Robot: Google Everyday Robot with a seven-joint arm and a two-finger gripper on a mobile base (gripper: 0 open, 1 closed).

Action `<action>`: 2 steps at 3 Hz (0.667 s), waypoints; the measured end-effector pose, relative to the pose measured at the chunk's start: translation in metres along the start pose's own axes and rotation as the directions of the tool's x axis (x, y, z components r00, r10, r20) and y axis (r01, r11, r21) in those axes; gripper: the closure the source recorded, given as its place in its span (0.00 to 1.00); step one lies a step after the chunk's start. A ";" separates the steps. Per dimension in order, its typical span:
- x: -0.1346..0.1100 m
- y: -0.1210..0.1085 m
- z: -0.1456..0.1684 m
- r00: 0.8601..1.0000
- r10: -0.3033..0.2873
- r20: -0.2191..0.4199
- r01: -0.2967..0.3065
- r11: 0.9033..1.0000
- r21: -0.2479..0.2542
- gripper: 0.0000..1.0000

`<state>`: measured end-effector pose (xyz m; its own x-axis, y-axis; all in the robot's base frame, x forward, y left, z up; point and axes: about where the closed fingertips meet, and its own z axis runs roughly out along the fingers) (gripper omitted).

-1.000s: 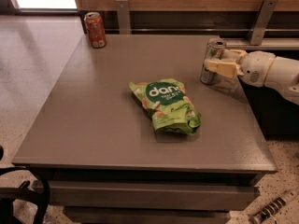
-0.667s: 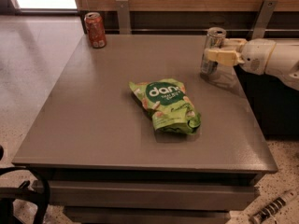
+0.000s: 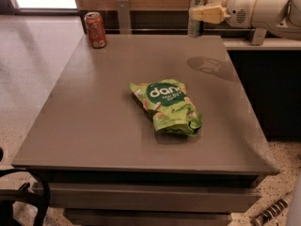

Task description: Move redbull can near coke can

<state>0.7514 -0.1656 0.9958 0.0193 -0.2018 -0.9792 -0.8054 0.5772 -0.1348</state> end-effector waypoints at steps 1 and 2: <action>-0.020 0.005 0.039 1.000 -0.007 0.007 0.007 0.999 -0.032 1.00; -0.016 0.019 0.093 1.000 0.016 0.027 -0.015 1.000 -0.028 1.00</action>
Offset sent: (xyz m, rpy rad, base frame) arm 0.0540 0.1149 -0.0164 0.0493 0.0104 -0.0016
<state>0.7902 -0.0778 0.9953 0.0228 -0.1713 -0.9850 -0.8219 0.5577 -0.1161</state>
